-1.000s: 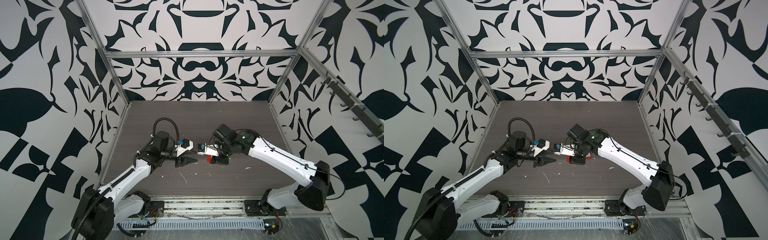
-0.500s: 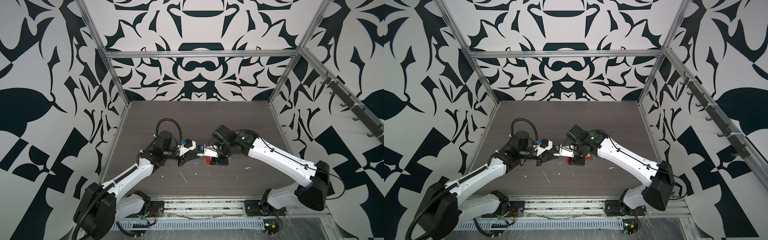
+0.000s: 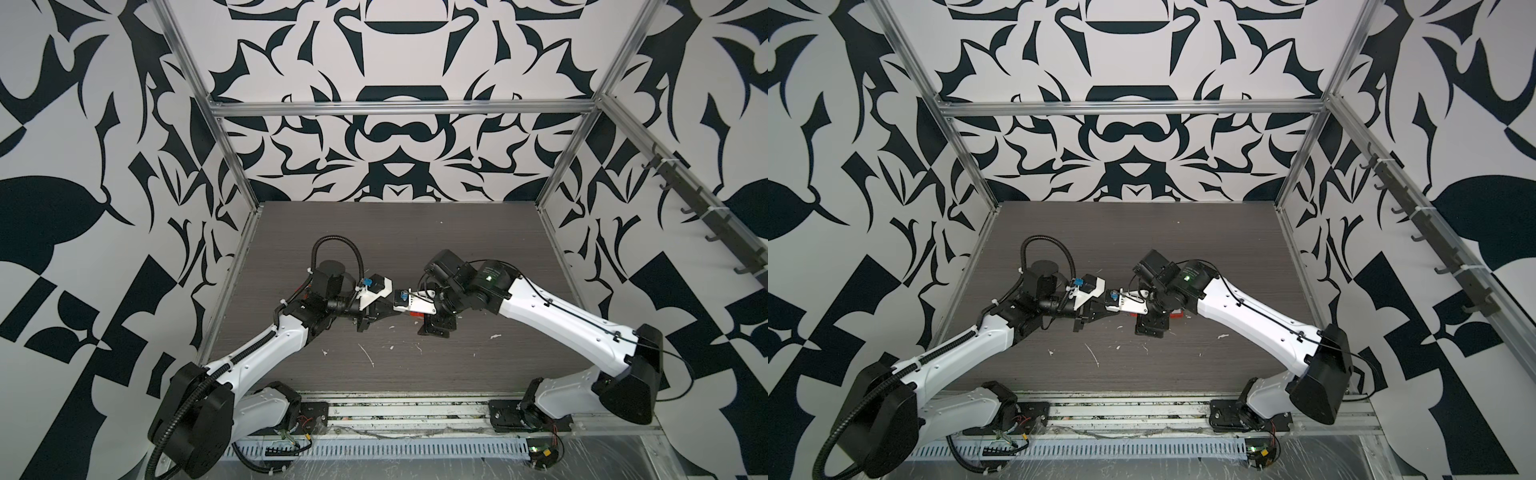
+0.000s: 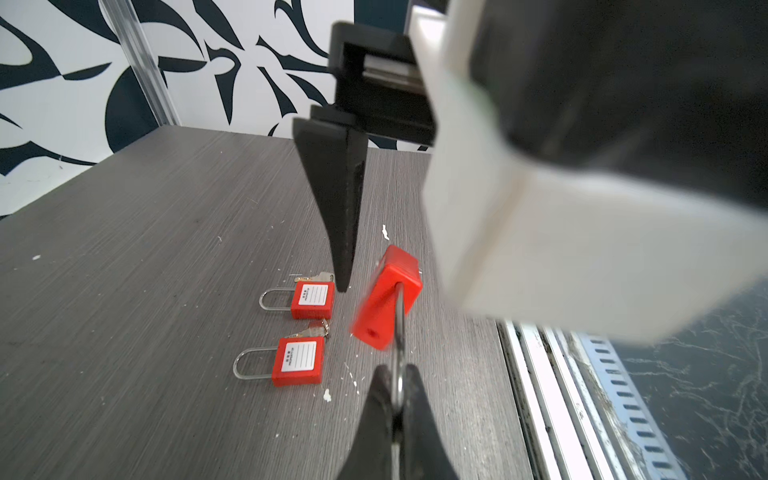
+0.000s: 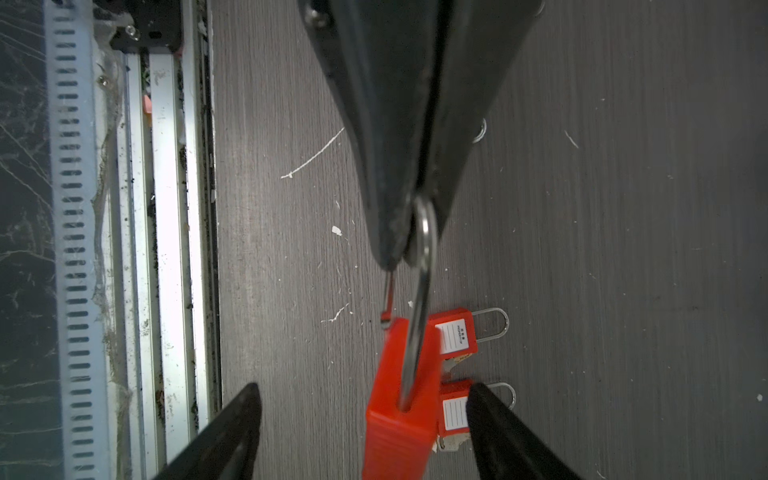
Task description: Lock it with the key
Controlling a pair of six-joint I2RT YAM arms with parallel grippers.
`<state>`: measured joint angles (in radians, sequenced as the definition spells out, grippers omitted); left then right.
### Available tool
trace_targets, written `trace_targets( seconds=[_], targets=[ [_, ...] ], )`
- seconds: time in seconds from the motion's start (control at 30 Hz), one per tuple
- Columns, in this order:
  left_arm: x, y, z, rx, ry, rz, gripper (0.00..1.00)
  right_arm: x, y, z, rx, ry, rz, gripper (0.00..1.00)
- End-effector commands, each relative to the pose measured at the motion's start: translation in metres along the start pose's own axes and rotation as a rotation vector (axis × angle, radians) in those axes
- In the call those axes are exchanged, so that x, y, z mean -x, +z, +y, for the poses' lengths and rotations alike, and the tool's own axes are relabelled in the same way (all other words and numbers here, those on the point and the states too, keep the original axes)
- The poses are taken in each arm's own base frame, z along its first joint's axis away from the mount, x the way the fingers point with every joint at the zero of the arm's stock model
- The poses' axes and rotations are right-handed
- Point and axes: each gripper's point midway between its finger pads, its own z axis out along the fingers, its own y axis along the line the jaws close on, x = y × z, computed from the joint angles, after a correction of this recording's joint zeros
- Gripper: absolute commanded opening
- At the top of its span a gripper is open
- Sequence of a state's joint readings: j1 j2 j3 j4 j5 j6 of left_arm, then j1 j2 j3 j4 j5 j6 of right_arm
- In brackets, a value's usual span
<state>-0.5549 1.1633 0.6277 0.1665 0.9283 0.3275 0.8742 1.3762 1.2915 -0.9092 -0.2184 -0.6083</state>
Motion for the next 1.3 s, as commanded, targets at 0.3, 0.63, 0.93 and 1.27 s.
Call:
trace_targets(
  seconds=[0.3,0.63,0.93,1.27],
  targets=[
    [0.019,-0.003,-0.023,-0.119,0.021,-0.102,0.0,-0.013,-0.023,0.006,-0.041,-0.027,-0.011,0.63],
    [0.018,-0.005,-0.027,-0.129,0.035,-0.1,0.0,0.0,-0.011,0.009,0.023,-0.005,-0.053,0.38],
    [0.016,-0.005,-0.024,-0.101,0.051,-0.089,0.0,-0.003,-0.017,0.017,0.053,0.001,-0.05,0.16],
    [0.022,-0.01,-0.023,-0.053,0.123,-0.019,0.35,-0.011,-0.02,0.027,0.122,0.023,0.016,0.13]
  ],
)
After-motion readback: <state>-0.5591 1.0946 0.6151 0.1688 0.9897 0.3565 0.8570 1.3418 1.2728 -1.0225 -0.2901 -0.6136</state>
